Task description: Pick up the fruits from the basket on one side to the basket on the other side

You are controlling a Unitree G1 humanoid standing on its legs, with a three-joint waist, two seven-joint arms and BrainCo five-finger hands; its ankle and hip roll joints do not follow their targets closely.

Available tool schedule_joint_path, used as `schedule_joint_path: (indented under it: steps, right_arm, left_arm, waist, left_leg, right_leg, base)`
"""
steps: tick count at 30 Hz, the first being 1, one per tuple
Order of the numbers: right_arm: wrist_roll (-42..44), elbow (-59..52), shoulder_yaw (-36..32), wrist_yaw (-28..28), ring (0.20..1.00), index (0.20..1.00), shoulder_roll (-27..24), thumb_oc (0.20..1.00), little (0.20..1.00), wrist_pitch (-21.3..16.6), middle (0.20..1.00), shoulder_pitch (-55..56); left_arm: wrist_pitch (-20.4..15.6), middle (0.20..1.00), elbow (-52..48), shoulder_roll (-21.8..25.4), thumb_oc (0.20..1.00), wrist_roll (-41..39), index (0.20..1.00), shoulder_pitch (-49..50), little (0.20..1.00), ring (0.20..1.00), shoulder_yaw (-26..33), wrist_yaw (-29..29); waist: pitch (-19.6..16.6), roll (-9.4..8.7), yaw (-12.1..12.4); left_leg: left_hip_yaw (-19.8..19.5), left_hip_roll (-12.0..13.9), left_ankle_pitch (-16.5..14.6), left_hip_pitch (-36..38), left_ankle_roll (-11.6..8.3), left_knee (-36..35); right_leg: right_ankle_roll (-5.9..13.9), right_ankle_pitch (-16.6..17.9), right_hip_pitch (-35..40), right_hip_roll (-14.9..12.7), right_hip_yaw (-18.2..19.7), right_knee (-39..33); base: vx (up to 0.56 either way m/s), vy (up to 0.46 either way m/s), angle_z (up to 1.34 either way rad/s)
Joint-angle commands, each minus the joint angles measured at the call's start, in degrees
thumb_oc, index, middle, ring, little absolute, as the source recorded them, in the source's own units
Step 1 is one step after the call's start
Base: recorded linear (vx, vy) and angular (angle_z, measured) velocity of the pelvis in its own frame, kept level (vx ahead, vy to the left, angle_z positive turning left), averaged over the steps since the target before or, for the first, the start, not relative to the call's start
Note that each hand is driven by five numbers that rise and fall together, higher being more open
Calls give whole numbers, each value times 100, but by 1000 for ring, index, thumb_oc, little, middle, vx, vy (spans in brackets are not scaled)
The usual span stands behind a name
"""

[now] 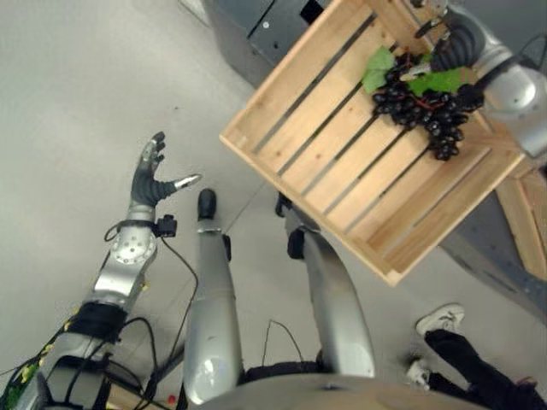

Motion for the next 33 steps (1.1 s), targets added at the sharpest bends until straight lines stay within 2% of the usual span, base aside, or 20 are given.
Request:
schedule_joint_path:
  steps: [1, 3, 9, 13, 21, 33]
  right_arm:
    - [-265, 218, -224, -182, 1000, 1000, -268, 1000, 1000, -55, 1000, -71]
    - [-345, 228, -133, -179, 1000, 1000, -274, 1000, 1000, -44, 1000, -203]
    - [-289, 474, -91, -139, 1000, 1000, -262, 1000, 1000, 30, 1000, -358]
    - [44, 1210, -333, -102, 1000, 1000, -139, 1000, 1000, 51, 1000, -209]
    - [11, 2357, -411, -176, 1000, 1000, 64, 1000, 1000, 153, 1000, -189]
    - [11, 2940, -797, -129, 1000, 1000, -123, 1000, 1000, 180, 1000, 379]
  left_arm:
    - [-113, 1000, -331, 93, 1000, 191, 1000, 397, 1000, 1000, 507, 193]
    - [-108, 1000, -365, 90, 1000, 239, 1000, 423, 1000, 1000, 574, 231]
    - [-99, 1000, -339, -1, 1000, 136, 1000, 476, 1000, 1000, 666, 257]
    - [-124, 1000, -294, -2, 1000, 157, 1000, 436, 1000, 1000, 658, 283]
    - [-124, 1000, -232, 38, 1000, 281, 1000, 288, 1000, 1000, 515, 330]
    - [-120, 1000, -294, 181, 1000, 329, 1000, 278, 1000, 1000, 474, 252]
  waist:
    - [37, -39, 85]
    - [37, -99, 50]
    - [37, -31, 18]
    - [37, 56, 5]
    - [37, 142, -55]
    - [37, 181, -182]
  left_leg:
    - [212, 61, 948, 430, 43, -1170]
    - [257, 19, 872, 509, 73, -1093]
    - [361, -25, 839, 625, 113, -1191]
    - [376, -64, 797, 701, 139, -1218]
    - [477, -55, 770, 822, 162, -1358]
    - [588, -34, 578, 800, 203, -1062]
  right_leg:
    - [1019, -550, 225, -204, -116, 405]
    - [1038, -520, 266, -226, -36, 324]
    - [1023, -533, 308, -292, 2, 270]
    - [1019, -540, 320, -340, 63, 252]
    - [1083, -419, 274, -357, 142, 126]
    - [1117, -400, 230, -366, 260, 188]
  base:
    - [32, 51, -41]
    - [34, 50, -64]
    - [24, 26, -3]
    - [15, 15, 2]
    - [-1, 19, -2]
    - [1, 3, -5]
